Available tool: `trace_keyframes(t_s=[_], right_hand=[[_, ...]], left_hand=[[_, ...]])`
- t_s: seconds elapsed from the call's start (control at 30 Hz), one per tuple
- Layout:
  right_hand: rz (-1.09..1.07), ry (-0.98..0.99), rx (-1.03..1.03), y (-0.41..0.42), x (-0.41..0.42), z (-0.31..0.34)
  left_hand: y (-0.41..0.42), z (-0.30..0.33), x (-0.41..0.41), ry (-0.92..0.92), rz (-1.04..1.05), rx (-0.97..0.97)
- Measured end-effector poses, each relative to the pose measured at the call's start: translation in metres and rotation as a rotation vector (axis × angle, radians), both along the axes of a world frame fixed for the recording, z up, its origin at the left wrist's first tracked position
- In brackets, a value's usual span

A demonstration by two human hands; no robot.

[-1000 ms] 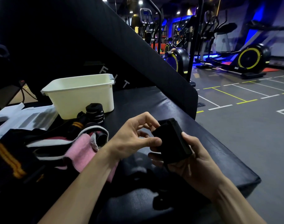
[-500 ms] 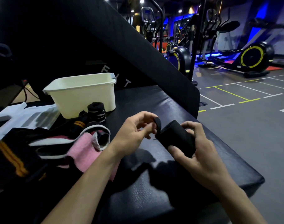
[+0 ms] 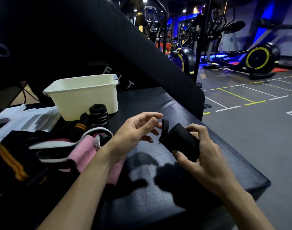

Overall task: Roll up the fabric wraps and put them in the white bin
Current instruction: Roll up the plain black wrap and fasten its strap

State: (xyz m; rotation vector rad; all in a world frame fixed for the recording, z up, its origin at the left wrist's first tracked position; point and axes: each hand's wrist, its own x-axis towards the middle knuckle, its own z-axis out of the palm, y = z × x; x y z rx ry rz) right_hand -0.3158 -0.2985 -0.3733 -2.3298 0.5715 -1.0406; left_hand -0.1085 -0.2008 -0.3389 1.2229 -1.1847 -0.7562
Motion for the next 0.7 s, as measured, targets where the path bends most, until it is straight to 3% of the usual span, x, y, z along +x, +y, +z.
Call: trace_keyframes(t_s=[0.23, 0.37, 0.57, 0.7], right_hand=[[0.010, 0.040, -0.066, 0.000, -0.001, -0.002], [-0.006, 0.018, -0.029, -0.001, -0.002, -0.003], [-0.002, -0.032, 0.097, -0.007, -0.005, -0.001], [0.012, -0.028, 0.158, -0.004, -0.005, 0.000]], left_hand=[[0.000, -0.001, -0.002, -0.006, -0.074, 0.039], [-0.001, -0.001, 0.001, -0.018, 0.016, 0.027], [0.002, 0.004, 0.010, 0.365, -0.146, -0.050], [0.000, 0.005, 0.007, 0.391, -0.134, 0.005]])
